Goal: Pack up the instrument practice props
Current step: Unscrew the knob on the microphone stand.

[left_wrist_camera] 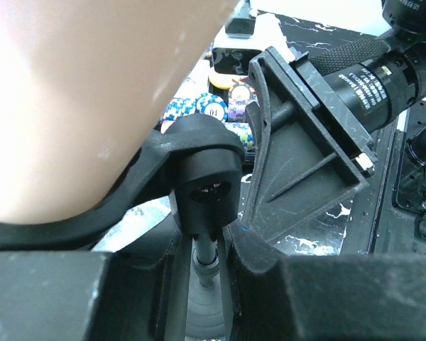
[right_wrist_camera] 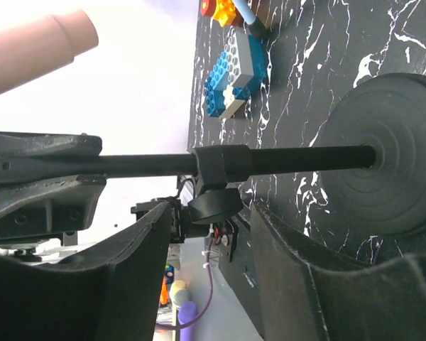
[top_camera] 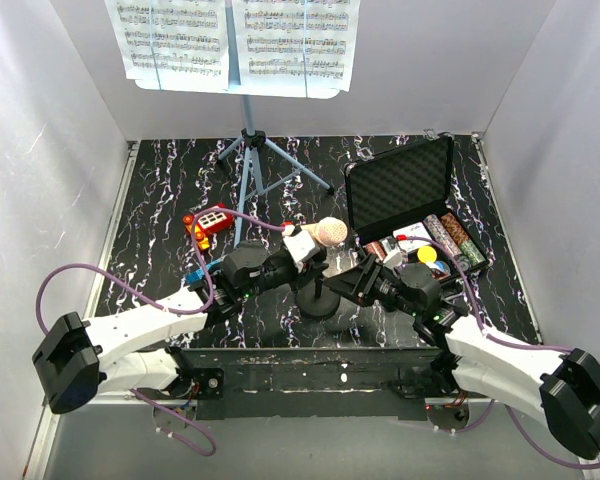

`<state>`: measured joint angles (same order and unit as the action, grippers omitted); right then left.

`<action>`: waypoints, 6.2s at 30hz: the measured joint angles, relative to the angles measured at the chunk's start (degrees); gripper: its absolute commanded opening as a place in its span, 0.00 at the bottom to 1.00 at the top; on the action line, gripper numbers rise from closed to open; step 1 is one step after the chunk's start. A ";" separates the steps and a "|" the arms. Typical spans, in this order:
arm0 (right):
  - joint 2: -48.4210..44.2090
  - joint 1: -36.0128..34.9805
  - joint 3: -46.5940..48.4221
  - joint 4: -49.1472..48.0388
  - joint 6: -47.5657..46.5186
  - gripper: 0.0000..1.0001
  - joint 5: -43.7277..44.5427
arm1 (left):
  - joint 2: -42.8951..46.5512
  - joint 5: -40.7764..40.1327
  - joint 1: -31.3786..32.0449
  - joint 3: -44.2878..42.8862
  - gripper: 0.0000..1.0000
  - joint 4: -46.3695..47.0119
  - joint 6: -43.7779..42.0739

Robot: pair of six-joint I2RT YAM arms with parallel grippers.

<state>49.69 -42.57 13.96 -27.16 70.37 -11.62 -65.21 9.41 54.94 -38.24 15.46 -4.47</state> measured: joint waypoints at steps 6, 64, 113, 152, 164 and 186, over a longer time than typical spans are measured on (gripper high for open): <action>4.00 1.75 -1.40 -6.84 3.82 0.39 -2.16 | 0.17 -0.09 0.00 0.13 0.00 0.04 0.02; 0.04 -0.81 13.68 24.24 -25.51 0.62 5.92 | 0.59 -2.56 0.22 2.43 0.00 3.76 2.01; 9.07 2.05 3.04 -0.04 26.91 0.36 -0.90 | 3.98 -13.73 4.13 7.02 0.00 8.52 1.97; 14.45 2.10 5.16 -2.62 27.34 0.01 -6.23 | 4.42 -16.20 4.13 7.67 0.00 8.98 2.36; 14.67 2.01 11.76 7.37 11.69 0.01 -6.21 | 5.68 -16.79 3.93 7.89 0.00 7.67 2.54; 9.40 -17.03 17.86 15.39 -54.93 0.01 33.70 | -0.42 -16.96 3.21 2.27 0.00 4.76 5.22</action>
<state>59.09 -59.59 31.81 -11.77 15.44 22.09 -65.63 -7.55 58.15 -35.97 20.23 0.75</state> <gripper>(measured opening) 0.096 0.170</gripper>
